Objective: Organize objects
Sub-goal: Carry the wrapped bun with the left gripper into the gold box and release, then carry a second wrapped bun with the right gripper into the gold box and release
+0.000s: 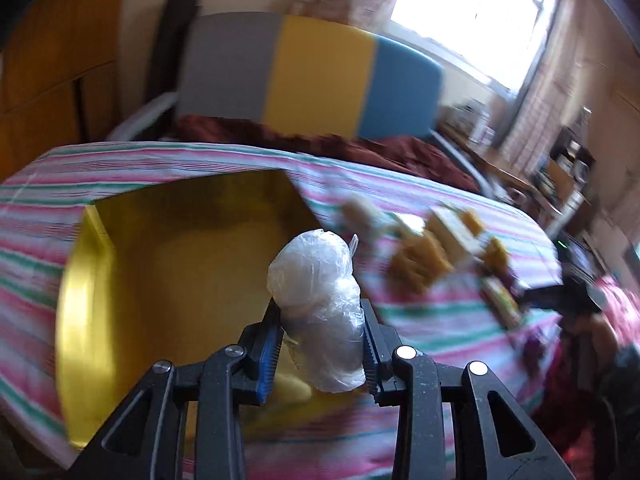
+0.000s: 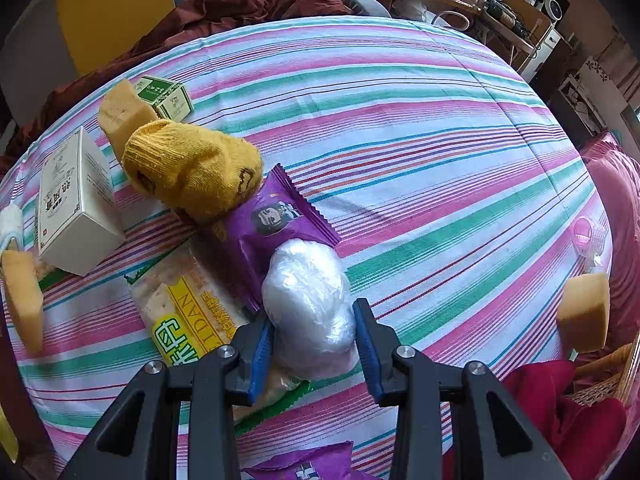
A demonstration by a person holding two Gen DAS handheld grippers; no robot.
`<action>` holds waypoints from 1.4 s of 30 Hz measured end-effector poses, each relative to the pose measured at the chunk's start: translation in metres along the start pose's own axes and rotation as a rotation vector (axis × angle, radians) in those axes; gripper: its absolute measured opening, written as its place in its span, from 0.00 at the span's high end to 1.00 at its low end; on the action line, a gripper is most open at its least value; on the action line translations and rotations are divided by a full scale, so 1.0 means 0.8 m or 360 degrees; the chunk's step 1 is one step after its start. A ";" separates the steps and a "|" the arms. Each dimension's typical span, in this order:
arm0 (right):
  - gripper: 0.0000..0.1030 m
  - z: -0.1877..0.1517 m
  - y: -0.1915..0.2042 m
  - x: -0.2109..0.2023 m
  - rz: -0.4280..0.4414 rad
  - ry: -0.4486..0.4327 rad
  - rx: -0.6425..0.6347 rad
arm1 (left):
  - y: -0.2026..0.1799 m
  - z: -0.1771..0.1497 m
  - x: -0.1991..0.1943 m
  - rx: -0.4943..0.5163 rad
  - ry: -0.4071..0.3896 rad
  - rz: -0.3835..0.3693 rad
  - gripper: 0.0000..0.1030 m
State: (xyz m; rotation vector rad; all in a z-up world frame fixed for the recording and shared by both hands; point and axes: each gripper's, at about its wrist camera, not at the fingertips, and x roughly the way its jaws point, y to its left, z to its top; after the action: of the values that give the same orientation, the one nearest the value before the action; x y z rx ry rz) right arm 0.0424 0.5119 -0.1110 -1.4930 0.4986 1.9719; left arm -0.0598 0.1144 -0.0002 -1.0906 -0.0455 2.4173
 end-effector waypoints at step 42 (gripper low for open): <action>0.63 -0.023 0.006 -0.026 0.0002 -0.0051 0.0020 | 0.156 0.016 0.024 -0.0222 0.0044 0.0570 0.42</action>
State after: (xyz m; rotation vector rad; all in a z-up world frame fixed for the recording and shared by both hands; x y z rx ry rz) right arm 0.0562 0.4914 -0.0969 -1.4513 0.4977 1.9871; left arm -0.1318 0.0148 -0.0329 -1.2870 -0.0099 2.7494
